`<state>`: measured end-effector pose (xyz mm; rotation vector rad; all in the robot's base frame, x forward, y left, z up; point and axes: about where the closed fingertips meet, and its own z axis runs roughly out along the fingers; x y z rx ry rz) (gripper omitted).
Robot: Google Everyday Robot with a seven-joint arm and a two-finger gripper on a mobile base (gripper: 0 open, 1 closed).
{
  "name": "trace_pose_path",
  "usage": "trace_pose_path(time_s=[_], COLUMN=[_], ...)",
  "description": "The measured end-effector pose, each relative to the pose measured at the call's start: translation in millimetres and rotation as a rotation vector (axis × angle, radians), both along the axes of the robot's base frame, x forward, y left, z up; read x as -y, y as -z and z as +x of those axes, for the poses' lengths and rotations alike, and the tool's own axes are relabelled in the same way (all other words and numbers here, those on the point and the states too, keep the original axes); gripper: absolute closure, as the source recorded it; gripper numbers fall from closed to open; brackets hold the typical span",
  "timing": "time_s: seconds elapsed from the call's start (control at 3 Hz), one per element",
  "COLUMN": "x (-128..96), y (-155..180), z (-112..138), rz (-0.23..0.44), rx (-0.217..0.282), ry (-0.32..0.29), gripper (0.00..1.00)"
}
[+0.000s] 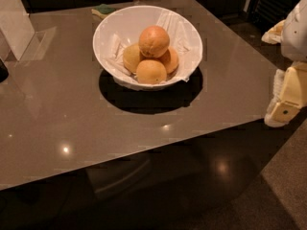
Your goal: Pick orange from white bowl
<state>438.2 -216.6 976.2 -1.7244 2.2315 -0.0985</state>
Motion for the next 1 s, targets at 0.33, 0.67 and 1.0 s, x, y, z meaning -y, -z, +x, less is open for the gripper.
trace_pose_path(time_s=[0.33,0.67,1.0], x=[-3.4,-25.9,-70.9], y=[-3.4,-5.8,-8.2], z=[4.2,47.4,109.1], rz=[0.010,0.125,0.263], rx=[0.021,0.027,0.010], ry=[0.001,0.019,-0.020], gripper=[0.00,0.00,0.00])
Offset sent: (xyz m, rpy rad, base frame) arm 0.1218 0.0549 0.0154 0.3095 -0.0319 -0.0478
